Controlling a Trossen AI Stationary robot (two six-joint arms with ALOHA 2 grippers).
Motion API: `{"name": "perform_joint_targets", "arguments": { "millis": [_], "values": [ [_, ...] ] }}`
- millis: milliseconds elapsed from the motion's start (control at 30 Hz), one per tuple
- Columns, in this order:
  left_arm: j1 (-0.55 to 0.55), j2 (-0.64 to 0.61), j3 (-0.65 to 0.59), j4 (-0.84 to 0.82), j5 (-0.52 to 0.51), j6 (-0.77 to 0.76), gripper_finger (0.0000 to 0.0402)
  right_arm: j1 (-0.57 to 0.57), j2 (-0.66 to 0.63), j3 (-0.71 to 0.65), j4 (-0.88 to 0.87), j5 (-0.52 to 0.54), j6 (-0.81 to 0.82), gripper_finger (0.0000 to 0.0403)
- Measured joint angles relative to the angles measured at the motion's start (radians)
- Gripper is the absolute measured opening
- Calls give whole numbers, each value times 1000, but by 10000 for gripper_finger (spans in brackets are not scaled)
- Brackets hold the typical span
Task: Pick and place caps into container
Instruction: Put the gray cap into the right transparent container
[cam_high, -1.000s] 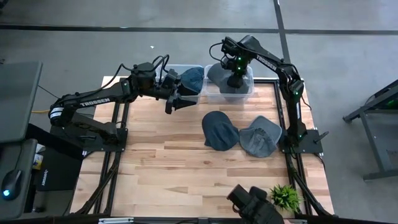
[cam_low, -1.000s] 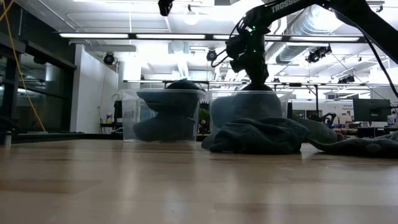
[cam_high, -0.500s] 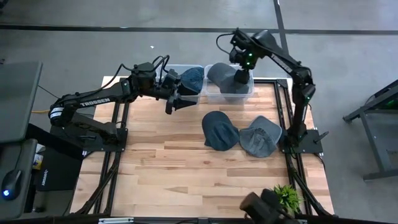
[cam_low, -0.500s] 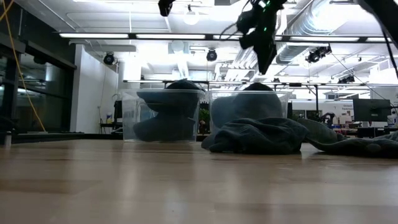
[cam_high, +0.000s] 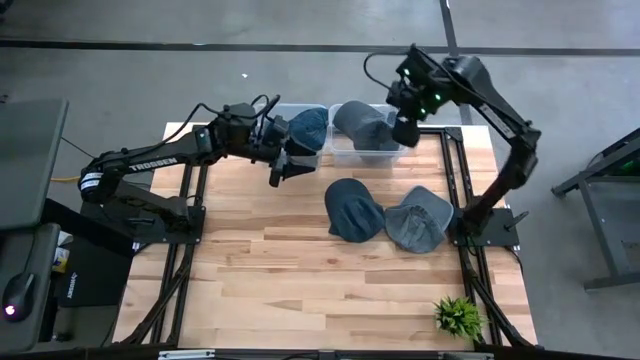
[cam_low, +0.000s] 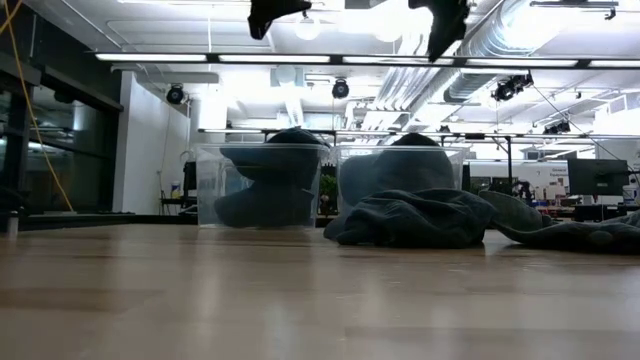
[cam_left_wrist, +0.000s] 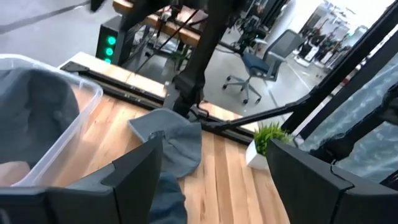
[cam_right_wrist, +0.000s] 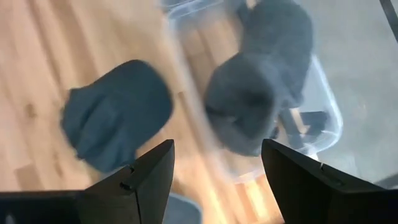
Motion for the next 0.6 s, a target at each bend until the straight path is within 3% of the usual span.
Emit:
{"name": "perform_joint_targets", "arguments": {
  "millis": [100,233,467,600],
  "values": [
    [-34,0,0,-29,-22,32,284,70,-75,-103,16,19,35,236],
    [-97,0,0,-78,-95,69,284,162,-201,-338,112,68,87,236],
    [-192,0,0,-122,-195,100,284,301,-422,-775,345,50,177,236],
    [-226,0,-2,-121,-259,104,284,357,-503,-947,421,51,201,236]
  ]
}}
